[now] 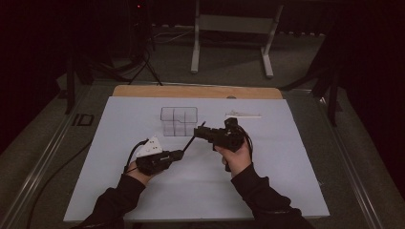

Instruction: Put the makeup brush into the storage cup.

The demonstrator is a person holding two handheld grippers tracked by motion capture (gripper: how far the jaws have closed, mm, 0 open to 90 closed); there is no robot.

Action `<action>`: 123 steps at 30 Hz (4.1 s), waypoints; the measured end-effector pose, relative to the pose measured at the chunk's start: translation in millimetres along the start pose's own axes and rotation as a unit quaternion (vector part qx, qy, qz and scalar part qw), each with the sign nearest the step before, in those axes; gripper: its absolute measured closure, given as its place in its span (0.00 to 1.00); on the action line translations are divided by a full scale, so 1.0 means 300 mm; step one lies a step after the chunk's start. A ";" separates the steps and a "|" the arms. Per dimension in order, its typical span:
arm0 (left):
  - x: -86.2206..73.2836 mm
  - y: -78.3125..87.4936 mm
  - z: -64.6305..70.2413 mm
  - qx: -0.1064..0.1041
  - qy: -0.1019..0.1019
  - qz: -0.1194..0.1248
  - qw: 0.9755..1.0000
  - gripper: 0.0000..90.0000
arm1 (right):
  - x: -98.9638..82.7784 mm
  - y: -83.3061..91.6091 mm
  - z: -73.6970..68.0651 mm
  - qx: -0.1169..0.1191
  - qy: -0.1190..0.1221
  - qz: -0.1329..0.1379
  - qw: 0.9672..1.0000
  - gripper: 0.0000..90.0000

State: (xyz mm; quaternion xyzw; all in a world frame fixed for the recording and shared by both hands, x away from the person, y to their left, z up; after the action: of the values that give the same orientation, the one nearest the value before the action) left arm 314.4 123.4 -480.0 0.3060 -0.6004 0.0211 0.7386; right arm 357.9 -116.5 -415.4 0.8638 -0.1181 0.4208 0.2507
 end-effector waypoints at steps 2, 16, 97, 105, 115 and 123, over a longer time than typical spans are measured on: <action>0.001 0.000 0.001 -0.003 0.000 0.000 1.000 0.95 | -0.002 -0.002 -0.004 0.001 0.004 -0.001 1.000 0.82; -0.008 -0.015 0.001 -0.023 0.012 -0.009 1.000 0.79 | -0.005 -0.013 -0.022 0.008 0.026 -0.018 0.999 0.93; -0.016 0.009 0.012 -0.014 0.054 -0.031 0.998 0.02 | 0.357 -0.041 -0.161 -0.068 0.247 -0.011 0.967 0.93; -0.018 0.013 0.017 -0.014 0.048 -0.032 0.998 0.02 | 0.401 -0.116 -0.152 -0.075 0.237 -0.016 0.969 0.93; -0.018 0.026 0.013 -0.010 0.050 -0.028 0.998 0.02 | 0.437 -0.214 -0.124 -0.097 0.234 -0.038 0.967 0.93; -0.023 0.028 0.010 -0.012 0.050 -0.029 0.998 0.02 | 0.440 -0.269 -0.072 -0.106 0.217 -0.044 0.969 0.93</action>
State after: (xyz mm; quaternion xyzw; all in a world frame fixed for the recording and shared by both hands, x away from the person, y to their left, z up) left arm 306.4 131.1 -482.3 0.3125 -0.5540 0.0077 0.7716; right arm 458.5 -35.7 -327.4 0.7248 -0.0672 0.5715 0.3789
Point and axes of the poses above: each handheld gripper's, and its own axes: y roughly backward along the jaws, x roughly out of its top, z roughly to its right, the point moved 2 cm from there along -y, roughly forward along the jaws, and after that the axes turned 2 degrees about -x, right-handed, at the moved point
